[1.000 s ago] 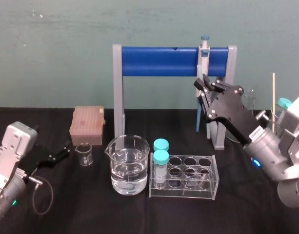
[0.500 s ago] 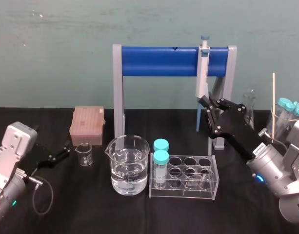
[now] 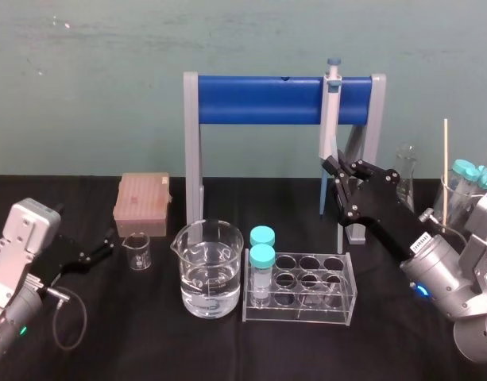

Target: Pick up the stirring rod with one hand, then place it down.

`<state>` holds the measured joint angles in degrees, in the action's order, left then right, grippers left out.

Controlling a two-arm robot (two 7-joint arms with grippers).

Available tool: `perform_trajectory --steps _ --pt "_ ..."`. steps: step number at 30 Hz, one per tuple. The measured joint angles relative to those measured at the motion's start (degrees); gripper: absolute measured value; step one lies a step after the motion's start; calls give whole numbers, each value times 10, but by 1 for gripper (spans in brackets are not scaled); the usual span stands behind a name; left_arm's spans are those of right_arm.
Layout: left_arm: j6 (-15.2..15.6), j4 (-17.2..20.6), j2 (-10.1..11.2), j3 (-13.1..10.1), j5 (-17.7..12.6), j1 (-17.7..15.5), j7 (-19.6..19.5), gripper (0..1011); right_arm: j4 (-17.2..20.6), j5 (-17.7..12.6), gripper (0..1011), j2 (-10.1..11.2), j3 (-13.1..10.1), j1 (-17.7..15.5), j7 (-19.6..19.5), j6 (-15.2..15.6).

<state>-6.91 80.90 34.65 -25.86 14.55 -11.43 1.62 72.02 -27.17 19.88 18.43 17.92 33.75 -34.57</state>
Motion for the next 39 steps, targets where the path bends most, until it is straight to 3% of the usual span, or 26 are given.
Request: perform_trajectory --steps 39 --pt "0 0 0 0 0 0 0 1000 1 0 68 1 1 1 1 -1"
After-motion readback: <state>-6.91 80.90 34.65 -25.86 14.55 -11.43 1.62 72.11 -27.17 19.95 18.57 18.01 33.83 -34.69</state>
